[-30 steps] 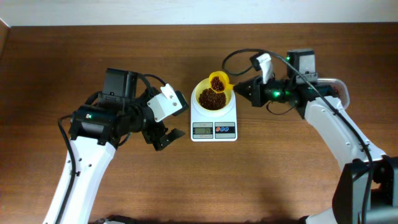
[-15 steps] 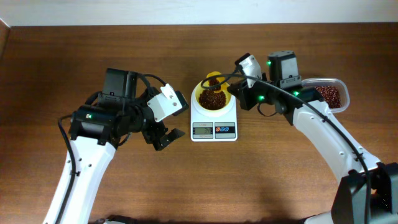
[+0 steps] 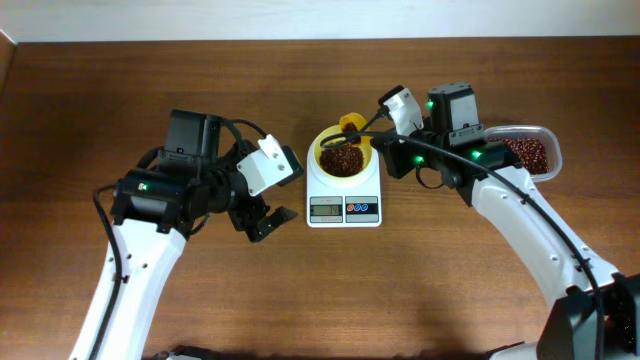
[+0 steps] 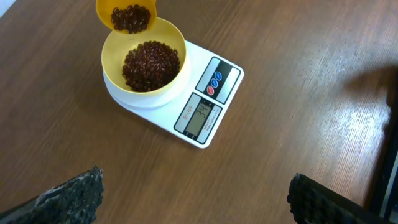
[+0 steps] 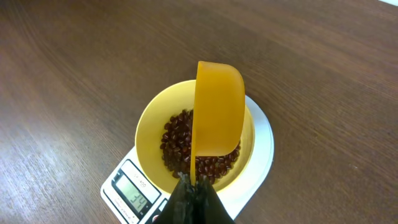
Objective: Scoop item into bowl and weigh 50g on scale
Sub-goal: 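Tip the scoop with the right gripper to pour beans into the bowl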
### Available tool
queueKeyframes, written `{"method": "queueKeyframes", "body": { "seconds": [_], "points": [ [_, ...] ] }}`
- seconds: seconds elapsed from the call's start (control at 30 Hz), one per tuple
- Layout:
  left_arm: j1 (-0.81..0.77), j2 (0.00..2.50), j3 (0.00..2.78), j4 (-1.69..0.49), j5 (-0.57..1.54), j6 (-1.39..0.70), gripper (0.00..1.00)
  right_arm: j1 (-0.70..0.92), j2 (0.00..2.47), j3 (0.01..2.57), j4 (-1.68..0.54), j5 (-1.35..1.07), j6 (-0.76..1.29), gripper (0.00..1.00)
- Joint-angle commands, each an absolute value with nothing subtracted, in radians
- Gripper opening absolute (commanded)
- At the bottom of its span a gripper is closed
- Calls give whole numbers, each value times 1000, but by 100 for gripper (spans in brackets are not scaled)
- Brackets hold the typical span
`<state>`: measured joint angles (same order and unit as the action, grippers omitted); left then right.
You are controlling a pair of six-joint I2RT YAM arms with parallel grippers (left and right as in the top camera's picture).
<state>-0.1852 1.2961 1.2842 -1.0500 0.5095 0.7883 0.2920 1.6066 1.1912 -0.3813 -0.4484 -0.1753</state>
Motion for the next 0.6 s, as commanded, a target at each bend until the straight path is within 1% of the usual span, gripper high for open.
{"method": "queueKeyframes", "body": {
  "seconds": [0.0, 0.57],
  "points": [
    [-187, 1298, 1276, -1049, 527, 776, 99, 321, 1566, 1197, -393, -431, -188, 4],
    [-187, 1298, 1276, -1049, 527, 776, 99, 334, 1568, 1197, -384, -406, -210, 4]
  ]
}}
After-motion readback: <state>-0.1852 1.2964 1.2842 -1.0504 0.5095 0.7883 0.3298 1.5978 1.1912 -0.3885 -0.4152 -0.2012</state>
